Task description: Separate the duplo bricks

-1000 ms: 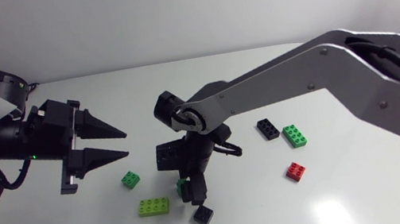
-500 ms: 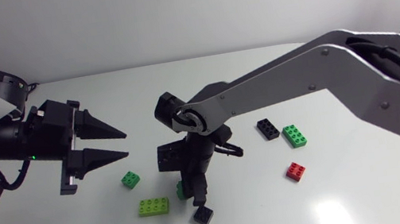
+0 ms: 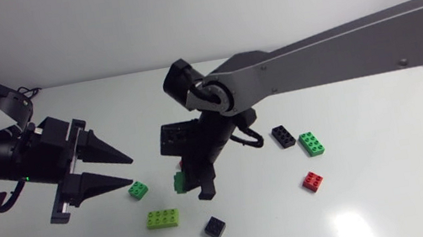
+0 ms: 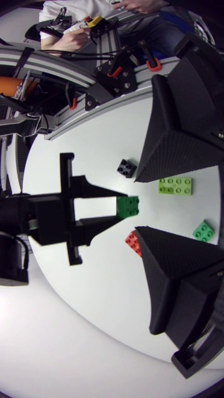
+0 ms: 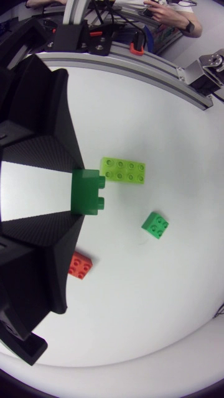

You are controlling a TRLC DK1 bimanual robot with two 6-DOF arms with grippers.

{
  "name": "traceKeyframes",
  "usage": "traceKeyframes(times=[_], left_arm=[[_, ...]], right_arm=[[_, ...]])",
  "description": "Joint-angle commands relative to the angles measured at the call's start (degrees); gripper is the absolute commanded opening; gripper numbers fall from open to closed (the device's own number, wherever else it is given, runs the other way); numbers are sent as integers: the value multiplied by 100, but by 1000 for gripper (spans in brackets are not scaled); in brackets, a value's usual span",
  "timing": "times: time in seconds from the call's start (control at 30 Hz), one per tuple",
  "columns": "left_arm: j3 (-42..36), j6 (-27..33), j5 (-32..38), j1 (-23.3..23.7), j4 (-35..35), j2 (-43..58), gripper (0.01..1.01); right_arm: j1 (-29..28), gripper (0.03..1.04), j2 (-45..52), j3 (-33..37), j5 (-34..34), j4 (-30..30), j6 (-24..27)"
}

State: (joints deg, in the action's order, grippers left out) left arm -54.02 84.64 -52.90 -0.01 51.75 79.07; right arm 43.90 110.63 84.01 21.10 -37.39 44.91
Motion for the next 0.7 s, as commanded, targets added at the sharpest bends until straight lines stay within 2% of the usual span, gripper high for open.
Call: traceKeyframes(times=[0.0, 0.3, 0.67], left_arm=[[-232, 448, -168, 36, 398, -76, 507], [-434, 457, -229, -34, 512, 329, 507], [-575, 457, -299, -87, 503, 689, 511]], right_arm=[[-31, 226, -226, 54, 87, -49, -105], [128, 226, -542, 107, 148, 495, -658], [321, 226, -753, 239, 131, 557, -940]])
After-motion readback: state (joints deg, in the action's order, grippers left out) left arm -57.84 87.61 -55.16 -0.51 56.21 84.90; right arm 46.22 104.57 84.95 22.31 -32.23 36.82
